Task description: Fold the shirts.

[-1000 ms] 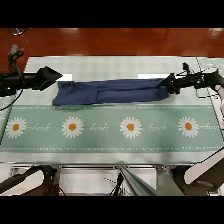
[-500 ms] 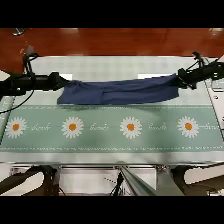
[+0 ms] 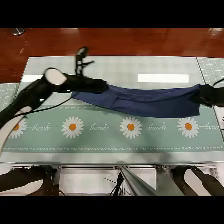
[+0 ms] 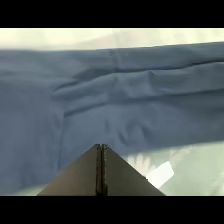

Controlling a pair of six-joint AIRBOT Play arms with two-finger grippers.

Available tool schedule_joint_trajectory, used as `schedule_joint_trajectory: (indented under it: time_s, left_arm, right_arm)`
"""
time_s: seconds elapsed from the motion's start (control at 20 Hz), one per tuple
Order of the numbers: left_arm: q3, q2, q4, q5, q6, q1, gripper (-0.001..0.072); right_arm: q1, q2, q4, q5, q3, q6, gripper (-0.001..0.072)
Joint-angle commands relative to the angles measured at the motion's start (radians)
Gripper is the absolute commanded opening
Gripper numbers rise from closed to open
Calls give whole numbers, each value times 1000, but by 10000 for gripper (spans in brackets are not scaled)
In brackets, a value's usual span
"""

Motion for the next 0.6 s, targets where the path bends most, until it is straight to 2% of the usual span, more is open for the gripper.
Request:
schedule_joint_trajectory:
  time_s: [0.0,0.1,0.4,0.55]
  left_arm:
    - [217,-177,269,-12,-225,-196,19]
    - [350,-290,271,-68,-256,-272,19]
    - [604,-538,267,-96,-362,-474,19]
    - [672,-610,192,-126,-356,-521,21]
  right_arm:
    - [-3,203,11,13,-73,60,23]
    - [-3,248,19,23,-73,73,23]
    - [-3,263,95,27,-73,73,23]
    - [-3,263,97,23,-73,72,23]
